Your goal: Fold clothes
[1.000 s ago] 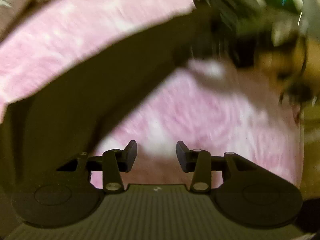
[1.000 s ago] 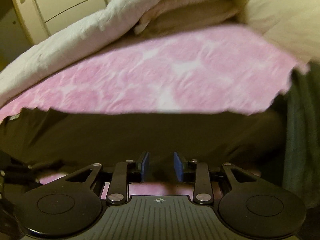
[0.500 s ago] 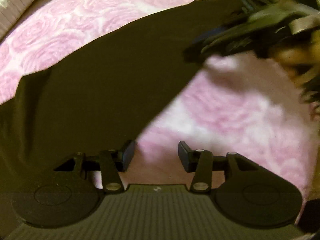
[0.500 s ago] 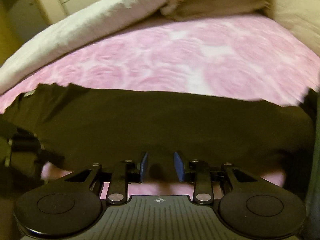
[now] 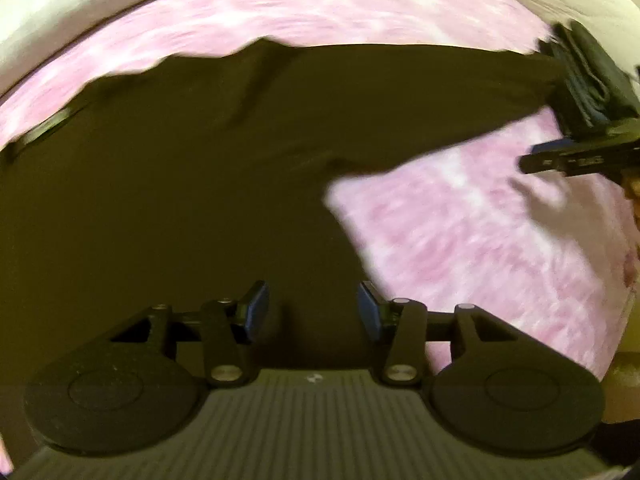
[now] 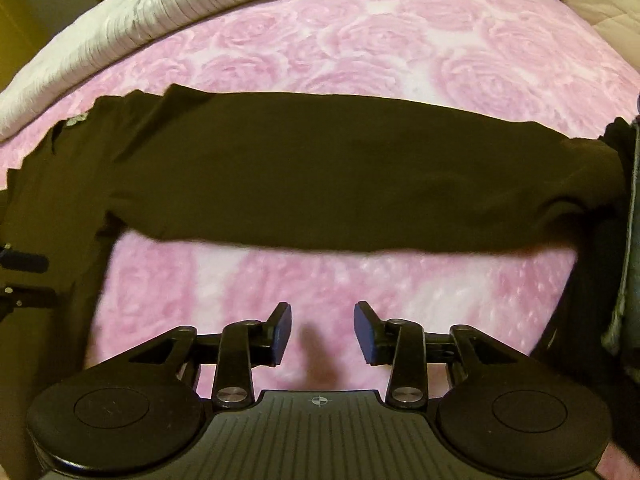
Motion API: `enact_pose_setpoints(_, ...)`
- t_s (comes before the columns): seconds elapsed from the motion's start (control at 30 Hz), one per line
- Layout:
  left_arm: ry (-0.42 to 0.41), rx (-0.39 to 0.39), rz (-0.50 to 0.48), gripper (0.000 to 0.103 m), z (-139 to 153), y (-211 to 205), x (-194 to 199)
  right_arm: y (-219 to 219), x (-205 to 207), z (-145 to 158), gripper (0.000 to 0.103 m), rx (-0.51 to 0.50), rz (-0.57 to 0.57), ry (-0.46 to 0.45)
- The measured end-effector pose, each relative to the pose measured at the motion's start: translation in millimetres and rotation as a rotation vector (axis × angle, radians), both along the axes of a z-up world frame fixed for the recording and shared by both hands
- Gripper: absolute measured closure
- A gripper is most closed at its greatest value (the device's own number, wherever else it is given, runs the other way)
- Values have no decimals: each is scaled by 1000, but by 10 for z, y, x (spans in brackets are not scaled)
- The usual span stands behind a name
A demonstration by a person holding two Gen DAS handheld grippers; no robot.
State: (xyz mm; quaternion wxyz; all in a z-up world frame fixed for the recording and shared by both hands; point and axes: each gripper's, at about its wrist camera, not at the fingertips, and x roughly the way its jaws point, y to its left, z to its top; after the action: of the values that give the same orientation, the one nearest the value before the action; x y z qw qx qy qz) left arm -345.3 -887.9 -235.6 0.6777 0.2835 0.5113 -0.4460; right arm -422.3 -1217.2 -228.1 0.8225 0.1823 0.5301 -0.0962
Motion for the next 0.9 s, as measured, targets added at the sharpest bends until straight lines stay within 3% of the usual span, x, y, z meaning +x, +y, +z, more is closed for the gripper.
enact_pose_setpoints(0.23, -93, 29, 167, 57, 349, 1228, 549, 608, 280, 390, 57, -11, 83, -26)
enact_pose_setpoints(0.37, -165, 28, 253, 45, 519, 2144, 995, 1151, 618, 578, 56, -53, 165, -50)
enact_pose_setpoints(0.43, -196, 38, 278, 44, 536, 2674, 1251, 1476, 780, 620, 56, -74, 188, -60)
enact_pose_setpoints(0.6, -261, 81, 300, 44, 392, 3941, 1986, 2511, 1198, 637, 55, -117, 200, -71)
enact_pose_setpoints(0.73, -379, 182, 187, 44, 177, 4760, 2516, 3515, 1560, 471, 53, -103, 219, -52)
enact_pose_setpoints(0.83, -394, 204, 172, 44, 37, 5228, 2931, 4327, 1964, 290, 53, -78, 295, 3)
enact_pose_setpoints(0.9, -386, 200, 203, 44, -49, 5431, 3190, 4870, 2195, 298, 52, -70, 403, -22)
